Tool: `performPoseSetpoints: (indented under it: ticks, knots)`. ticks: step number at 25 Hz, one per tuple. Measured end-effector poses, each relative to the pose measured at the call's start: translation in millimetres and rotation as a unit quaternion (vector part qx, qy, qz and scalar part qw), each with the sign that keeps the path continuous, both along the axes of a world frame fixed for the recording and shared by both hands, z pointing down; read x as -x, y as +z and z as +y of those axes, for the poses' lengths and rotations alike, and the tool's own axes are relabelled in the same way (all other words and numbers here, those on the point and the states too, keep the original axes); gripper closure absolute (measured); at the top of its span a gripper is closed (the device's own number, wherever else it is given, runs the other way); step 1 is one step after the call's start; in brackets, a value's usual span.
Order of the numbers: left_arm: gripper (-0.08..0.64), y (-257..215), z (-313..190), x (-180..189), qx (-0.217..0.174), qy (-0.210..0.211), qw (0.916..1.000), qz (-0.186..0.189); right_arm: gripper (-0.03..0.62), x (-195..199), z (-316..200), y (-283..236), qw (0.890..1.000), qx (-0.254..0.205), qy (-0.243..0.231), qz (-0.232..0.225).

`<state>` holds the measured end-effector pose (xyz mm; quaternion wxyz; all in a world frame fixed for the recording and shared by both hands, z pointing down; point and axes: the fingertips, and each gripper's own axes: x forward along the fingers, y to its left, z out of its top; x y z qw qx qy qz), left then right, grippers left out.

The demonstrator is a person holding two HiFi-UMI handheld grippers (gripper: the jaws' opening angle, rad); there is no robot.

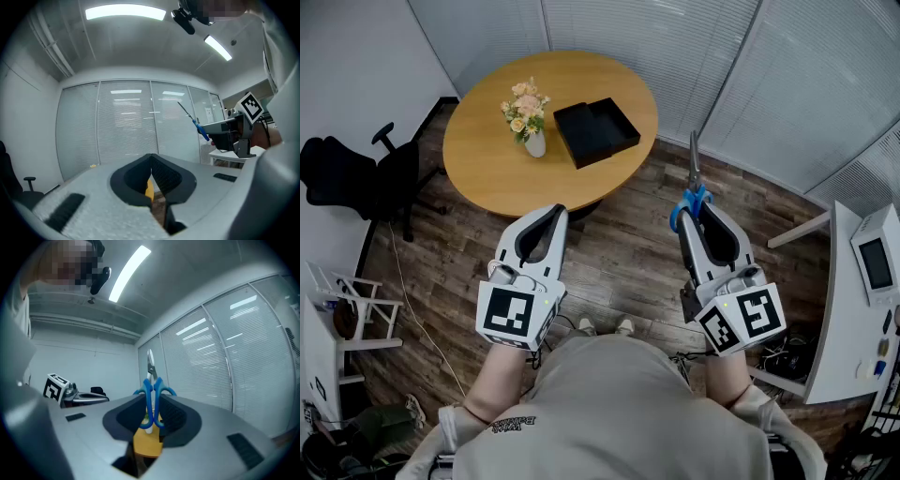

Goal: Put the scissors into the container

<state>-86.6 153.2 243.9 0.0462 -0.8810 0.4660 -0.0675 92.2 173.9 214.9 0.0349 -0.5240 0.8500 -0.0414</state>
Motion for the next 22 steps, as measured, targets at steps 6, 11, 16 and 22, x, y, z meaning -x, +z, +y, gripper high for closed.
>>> performPoseSetpoints:
  ticks: [6, 11, 16, 22]
  knots:
    - [0.538, 3.1, -1.3, 1.2, 0.004, 0.001, 1.0, 0.004, 0.491, 11.9, -2.8, 3.7, 1.0, -0.002, -0.017, 0.018]
    - [0.538, 4.4, 0.0, 2.3, 0.005, 0.0, 1.0, 0.005, 0.491, 15.6, -4.1, 6.2, 0.999, -0.001, -0.023, 0.025]
    - [0.538, 1.2, 0.8, -1.6, 0.005, 0.001, 1.0, 0.005, 0.491, 14.3, -4.0, 4.9, 0.999, -0.001, -0.026, 0.028]
    - [0.538, 1.7, 2.7, -10.7, 0.007, 0.005, 1.0, 0.003, 0.491, 9.1, -2.0, 7.9, 0.999, 0.004, -0.033, 0.026]
